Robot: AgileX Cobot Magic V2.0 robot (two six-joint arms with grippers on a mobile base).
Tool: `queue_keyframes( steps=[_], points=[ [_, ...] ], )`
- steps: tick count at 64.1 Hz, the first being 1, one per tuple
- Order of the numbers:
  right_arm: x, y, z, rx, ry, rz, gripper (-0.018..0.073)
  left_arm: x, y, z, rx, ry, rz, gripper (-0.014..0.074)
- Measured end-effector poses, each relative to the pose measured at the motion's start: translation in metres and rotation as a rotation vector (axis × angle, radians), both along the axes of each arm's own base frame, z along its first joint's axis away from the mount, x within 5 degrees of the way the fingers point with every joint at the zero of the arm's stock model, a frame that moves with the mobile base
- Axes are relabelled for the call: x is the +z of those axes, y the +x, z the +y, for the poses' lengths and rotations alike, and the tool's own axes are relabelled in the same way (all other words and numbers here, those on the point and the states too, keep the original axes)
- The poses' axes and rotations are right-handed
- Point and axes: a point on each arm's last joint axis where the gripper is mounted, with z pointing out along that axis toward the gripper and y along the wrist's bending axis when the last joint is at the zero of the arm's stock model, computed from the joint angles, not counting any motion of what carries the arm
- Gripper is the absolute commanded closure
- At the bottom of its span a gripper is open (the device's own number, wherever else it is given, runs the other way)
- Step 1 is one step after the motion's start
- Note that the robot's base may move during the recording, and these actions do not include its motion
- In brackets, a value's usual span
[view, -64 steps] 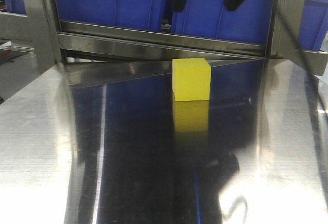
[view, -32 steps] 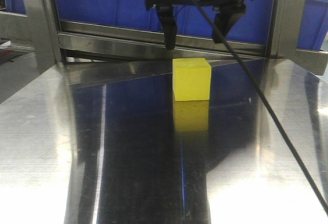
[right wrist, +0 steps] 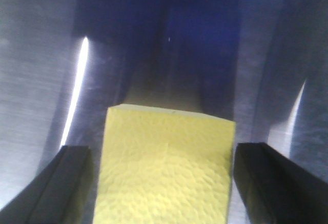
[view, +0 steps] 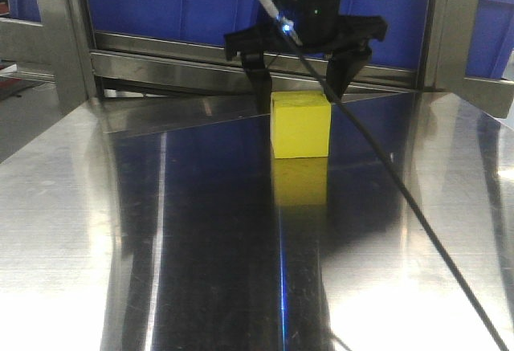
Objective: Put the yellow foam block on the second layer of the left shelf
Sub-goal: 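Lower the open right gripper around the yellow foam cube, then close the right gripper on the cube and lift it off the table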
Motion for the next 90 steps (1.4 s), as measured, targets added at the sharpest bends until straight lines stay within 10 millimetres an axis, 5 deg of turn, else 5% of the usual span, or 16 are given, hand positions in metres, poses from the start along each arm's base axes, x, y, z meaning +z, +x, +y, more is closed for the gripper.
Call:
queue_keyframes(
  steps=[18, 32, 50, 67, 90],
  points=[
    [-0.028, 0.007, 0.004, 0.004, -0.030, 0.039, -0.0032, 0.000, 0.000, 0.000, 0.000, 0.000, 0.000, 0.0460],
    [-0.031, 0.008, 0.005, 0.004, -0.030, 0.037, 0.0228, 0.000, 0.000, 0.000, 0.000, 0.000, 0.000, 0.0460],
    [0.001, 0.007, -0.009, -0.003, 0.015, -0.041, 0.0250, 0.000, 0.000, 0.000, 0.000, 0.000, 0.000, 0.0460],
    [0.035, -0.021, -0.066, 0.007, 0.043, -0.158, 0.0250, 0.000, 0.000, 0.000, 0.000, 0.000, 0.000, 0.0460],
    [0.042, -0.113, -0.174, -0.086, 0.013, -0.237, 0.0250, 0.000, 0.000, 0.000, 0.000, 0.000, 0.000, 0.0460]
  ],
)
